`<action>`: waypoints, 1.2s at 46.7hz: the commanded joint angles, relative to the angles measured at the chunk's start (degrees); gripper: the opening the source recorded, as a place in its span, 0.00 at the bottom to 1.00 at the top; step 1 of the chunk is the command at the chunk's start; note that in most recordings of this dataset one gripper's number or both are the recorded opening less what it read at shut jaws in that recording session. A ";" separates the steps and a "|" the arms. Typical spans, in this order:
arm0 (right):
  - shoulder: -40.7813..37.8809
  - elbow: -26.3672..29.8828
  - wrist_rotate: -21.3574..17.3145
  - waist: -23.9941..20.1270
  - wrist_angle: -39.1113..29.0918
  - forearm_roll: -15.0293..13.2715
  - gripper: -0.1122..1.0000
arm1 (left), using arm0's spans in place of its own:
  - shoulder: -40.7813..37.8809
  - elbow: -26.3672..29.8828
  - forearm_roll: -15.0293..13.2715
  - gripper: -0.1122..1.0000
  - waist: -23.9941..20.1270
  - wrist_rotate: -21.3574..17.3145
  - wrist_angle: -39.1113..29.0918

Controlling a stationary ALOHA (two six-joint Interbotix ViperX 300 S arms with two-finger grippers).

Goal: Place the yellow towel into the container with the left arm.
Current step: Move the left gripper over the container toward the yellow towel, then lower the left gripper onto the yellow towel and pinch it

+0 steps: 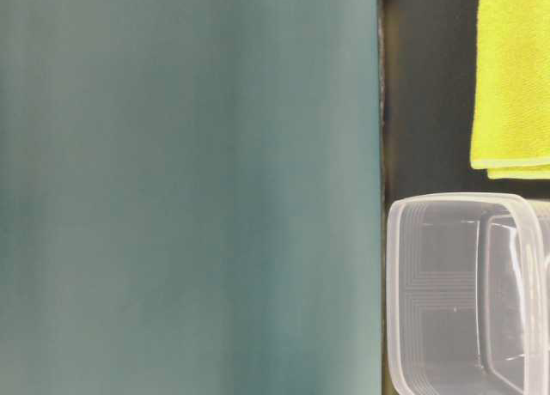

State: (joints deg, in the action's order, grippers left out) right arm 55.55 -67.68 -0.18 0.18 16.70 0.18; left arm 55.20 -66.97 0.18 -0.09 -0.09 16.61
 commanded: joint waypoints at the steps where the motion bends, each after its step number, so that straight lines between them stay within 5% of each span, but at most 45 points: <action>1: -0.44 0.88 -0.44 -0.26 0.26 0.35 0.11 | -2.46 3.43 2.20 0.15 -0.62 1.41 -2.11; 34: 7.56 0.97 -3.78 1.23 -18.02 1.14 0.12 | -35.24 35.68 2.20 0.11 -0.18 1.67 -31.20; 39: 8.61 0.62 -3.87 2.02 -18.98 1.23 0.29 | -39.55 40.61 2.29 0.11 -0.44 1.85 -34.37; 48: 11.16 0.09 -3.87 2.90 -20.65 1.14 0.77 | -45.88 47.90 2.29 0.11 -1.49 1.67 -40.43; 51: 12.13 0.18 -3.87 2.99 -20.65 1.14 0.85 | -47.99 50.01 2.29 0.11 -1.85 1.67 -42.71; 56: 14.50 0.26 -3.87 3.52 -20.65 1.14 0.83 | -51.86 53.61 2.29 0.22 -1.67 2.20 -44.82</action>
State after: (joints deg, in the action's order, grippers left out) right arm 68.73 -68.12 -4.04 3.08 -4.22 1.14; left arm 5.63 -17.40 2.29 -2.02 1.67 -26.89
